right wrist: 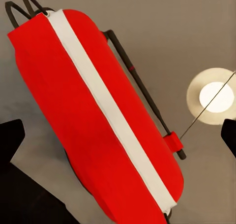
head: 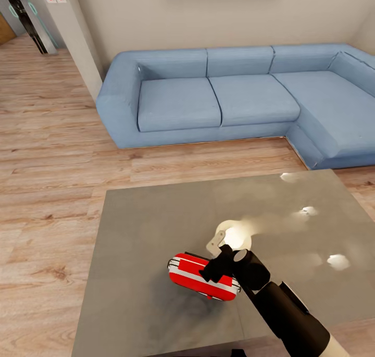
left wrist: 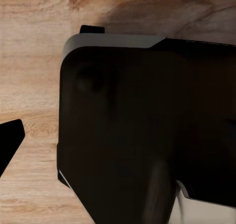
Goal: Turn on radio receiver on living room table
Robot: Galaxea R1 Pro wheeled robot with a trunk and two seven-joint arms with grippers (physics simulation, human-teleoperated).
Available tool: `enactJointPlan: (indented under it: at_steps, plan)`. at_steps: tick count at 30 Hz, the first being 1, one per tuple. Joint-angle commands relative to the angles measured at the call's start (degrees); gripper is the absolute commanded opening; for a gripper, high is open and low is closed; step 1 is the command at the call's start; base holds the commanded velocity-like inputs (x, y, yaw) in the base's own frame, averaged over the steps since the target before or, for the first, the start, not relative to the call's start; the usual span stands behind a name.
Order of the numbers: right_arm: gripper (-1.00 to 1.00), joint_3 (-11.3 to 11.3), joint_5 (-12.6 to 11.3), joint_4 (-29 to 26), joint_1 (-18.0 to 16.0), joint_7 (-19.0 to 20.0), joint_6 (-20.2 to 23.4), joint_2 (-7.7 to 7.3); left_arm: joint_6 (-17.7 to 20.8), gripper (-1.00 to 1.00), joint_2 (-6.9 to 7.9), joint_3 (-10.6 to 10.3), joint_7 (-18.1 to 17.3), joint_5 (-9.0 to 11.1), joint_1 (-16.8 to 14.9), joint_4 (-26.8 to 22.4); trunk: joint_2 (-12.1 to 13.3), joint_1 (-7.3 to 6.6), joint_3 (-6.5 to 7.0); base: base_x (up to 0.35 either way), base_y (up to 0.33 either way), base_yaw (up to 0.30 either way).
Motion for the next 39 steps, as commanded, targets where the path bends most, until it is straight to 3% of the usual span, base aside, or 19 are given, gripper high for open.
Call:
enactJointPlan:
  at_steps: [1, 10, 16, 25, 39]
  plan:
    - [1.0, 0.0, 0.0, 0.0, 0.0, 0.0, 0.0, -0.01, 0.0, 1.0, 0.0, 0.0, 0.0, 0.0, 0.0, 0.0, 0.0, 0.0, 0.0, 0.0, 0.0, 0.0]
    - [1.0, 0.0, 0.0, 2.3, 0.0, 0.1, 0.0, -0.04, 0.0, 1.0, 0.0, 0.0, 0.0, 0.0, 0.0, 0.0, 0.0, 0.0, 0.0, 0.0, 0.0, 0.0]
    - [1.0, 0.0, -0.1, 5.9, -2.2, 0.2, 0.0, 0.09, 0.0, 1.0, 0.0, 0.0, 0.0, 0.0, 0.0, 0.0, 0.0, 0.0, 0.0, 0.0, 0.0, 0.0]
    - [1.0, 0.0, 0.6, 9.3, -3.1, 0.4, 0.0, 1.44, 0.0, 1.0, 0.0, 0.0, 0.0, 0.0, 0.0, 0.1, 0.0, 0.0, 0.0, 0.0, 0.0, 0.0]
    - [1.0, 0.0, 7.6, 15.4, -4.6, 0.6, 0.0, 8.52, 0.0, 1.0, 0.0, 0.0, 0.0, 0.0, 0.0, 0.0, 0.0, 0.0, 0.0, 0.0, 0.0, 0.0]
